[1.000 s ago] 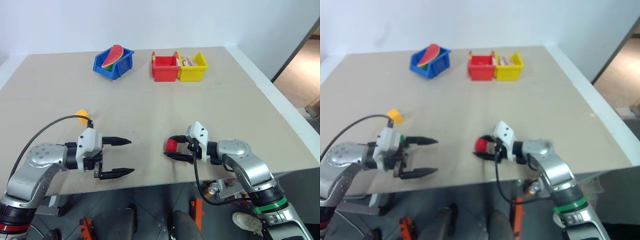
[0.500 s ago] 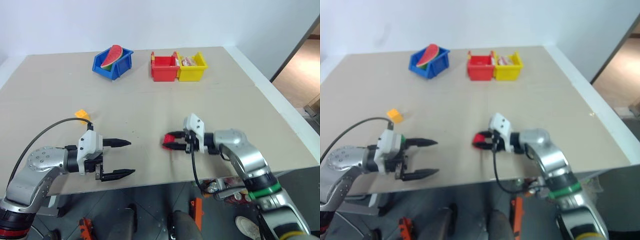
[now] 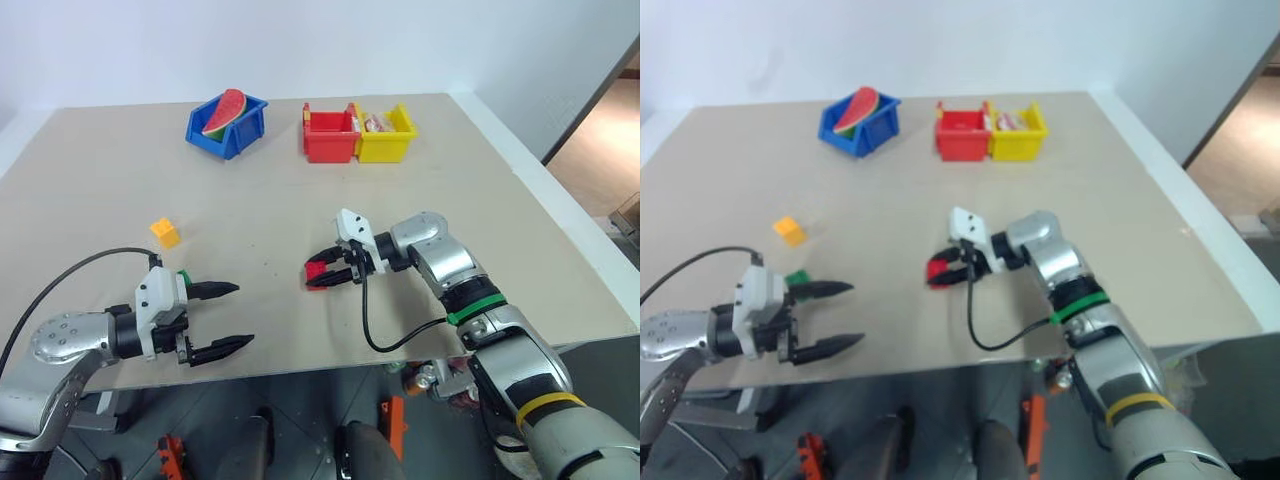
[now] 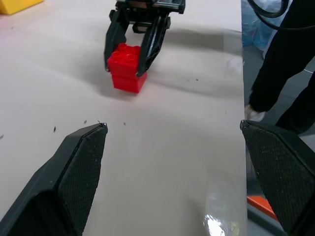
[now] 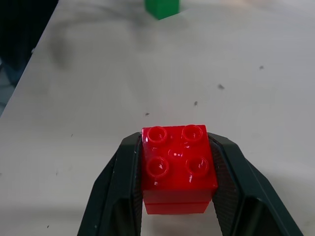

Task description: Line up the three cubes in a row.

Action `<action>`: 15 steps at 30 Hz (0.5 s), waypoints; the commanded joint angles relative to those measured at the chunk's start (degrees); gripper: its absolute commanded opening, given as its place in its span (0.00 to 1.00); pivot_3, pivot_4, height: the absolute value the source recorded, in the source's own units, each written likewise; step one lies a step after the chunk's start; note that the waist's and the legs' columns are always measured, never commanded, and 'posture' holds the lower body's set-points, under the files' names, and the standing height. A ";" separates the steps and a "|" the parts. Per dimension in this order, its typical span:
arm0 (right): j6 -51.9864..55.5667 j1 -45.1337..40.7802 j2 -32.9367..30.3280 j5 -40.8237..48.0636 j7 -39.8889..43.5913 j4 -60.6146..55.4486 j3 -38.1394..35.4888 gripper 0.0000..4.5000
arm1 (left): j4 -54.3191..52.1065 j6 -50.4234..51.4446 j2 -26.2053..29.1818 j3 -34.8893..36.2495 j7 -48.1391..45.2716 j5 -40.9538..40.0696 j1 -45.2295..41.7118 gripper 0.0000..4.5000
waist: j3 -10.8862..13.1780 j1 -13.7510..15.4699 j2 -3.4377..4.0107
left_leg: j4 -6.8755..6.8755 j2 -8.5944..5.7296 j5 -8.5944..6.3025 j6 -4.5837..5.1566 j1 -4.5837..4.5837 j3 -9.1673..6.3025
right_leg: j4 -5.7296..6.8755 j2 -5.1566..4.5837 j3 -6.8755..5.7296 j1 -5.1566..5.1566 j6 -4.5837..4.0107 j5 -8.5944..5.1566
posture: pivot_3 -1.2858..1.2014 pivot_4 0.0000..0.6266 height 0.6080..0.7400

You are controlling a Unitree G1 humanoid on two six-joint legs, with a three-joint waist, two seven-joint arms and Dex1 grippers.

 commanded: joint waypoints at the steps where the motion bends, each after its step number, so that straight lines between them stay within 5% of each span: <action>1: -3.47 -3.06 1.24 -1.18 1.21 3.45 -0.81 0.28 | -2.06 -0.55 -0.10 2.53 1.41 -0.56 0.51 1.00 | 0.00 -0.01 0.00 | 0.00 0.05 0.00 -0.01 0.00 0.00 | 0.00 0.07 0.00 -0.01 -0.05 0.03 | 0.52 0.24 1.00; 15: -7.96 -5.07 3.38 -3.32 1.96 11.07 -2.76 0.28 | -3.69 -0.36 0.29 1.74 3.04 -0.42 0.14 1.00 | 0.01 -0.02 0.02 | -0.03 0.50 -0.07 -0.13 0.16 0.05 | 0.00 0.32 0.10 -0.05 -0.41 0.22 | 0.52 0.24 1.00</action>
